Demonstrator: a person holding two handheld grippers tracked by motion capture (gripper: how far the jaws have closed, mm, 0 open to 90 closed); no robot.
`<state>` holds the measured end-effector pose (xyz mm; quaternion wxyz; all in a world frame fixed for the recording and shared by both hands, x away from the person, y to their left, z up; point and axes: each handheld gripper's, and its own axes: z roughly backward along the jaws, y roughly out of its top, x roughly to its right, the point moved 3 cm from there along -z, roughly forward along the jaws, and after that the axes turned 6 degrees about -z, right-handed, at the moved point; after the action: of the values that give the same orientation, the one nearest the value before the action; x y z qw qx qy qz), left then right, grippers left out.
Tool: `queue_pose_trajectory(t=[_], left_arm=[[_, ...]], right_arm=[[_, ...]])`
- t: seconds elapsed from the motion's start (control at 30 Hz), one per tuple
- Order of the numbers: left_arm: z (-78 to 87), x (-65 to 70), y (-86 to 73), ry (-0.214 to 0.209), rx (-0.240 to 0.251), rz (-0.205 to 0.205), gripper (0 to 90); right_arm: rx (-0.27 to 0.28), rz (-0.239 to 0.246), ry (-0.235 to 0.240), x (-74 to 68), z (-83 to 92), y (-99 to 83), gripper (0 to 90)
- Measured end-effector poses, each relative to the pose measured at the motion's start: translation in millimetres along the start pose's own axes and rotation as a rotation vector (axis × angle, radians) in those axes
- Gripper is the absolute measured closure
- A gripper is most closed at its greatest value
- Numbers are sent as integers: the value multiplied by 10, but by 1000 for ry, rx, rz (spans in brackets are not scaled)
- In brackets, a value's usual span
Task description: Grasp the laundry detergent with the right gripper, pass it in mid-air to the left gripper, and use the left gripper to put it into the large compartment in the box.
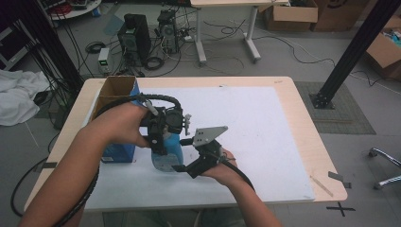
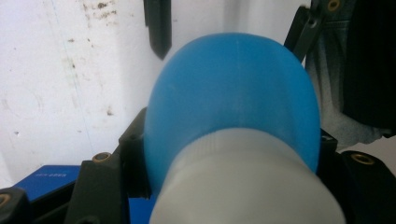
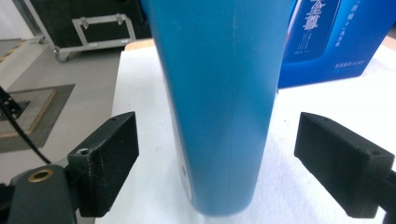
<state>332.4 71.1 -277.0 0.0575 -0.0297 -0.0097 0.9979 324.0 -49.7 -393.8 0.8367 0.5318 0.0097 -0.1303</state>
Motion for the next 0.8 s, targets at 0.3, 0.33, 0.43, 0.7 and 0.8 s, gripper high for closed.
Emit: queue_pose_trajectory(t=[0.3,0.33,0.43,0.7,0.8], left_arm=[[7,-27,-50,-5,-12,25,381],[18,-33,-62,-7,-12,29,382],[32,-39,-75,-9,-10,32,381],[91,-76,-115,-7,3,51,381],[124,-83,-132,-7,0,65,381]], right_arm=[[-88,-19,-18,44,165,-32,41],[-106,-20,-25,50,234,-24,19],[-111,-38,-9,57,357,-2,0],[-72,-87,17,90,615,53,0],[-102,-90,7,101,686,52,0]])
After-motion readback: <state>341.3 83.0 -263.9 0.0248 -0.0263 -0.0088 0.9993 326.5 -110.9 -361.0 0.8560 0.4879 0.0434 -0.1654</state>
